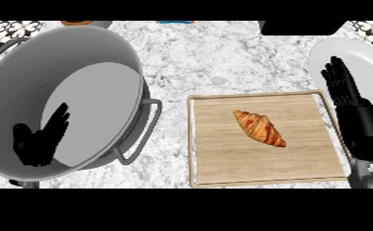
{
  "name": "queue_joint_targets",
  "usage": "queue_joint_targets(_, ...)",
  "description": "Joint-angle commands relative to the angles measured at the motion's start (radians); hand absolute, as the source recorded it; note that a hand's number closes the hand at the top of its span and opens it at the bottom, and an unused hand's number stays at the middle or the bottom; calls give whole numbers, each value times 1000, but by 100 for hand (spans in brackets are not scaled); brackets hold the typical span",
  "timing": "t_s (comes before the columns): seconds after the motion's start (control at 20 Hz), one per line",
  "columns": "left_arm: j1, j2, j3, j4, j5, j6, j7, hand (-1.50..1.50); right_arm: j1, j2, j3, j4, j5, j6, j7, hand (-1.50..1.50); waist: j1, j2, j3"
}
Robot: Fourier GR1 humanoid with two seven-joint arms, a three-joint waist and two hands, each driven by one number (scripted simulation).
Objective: Pick the croissant from the tray and place it in the plate
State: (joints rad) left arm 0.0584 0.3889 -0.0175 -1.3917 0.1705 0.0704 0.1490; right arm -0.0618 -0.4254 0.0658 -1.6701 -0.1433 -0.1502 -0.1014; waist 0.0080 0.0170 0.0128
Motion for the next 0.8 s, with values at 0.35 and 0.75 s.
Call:
queue_joint_targets(0.35, -82, -59, -70, -27, -33, 14, 12, 0, -349, -286, 303, -225, 298, 442, -143, 150, 105, -77, -30)
queue_joint_targets(0.75, -150, -150, -113, -35, -93, 115, 21, 0, -232, -200, 425, 157, 119, 657, -522, -150, 67, 20, -7)
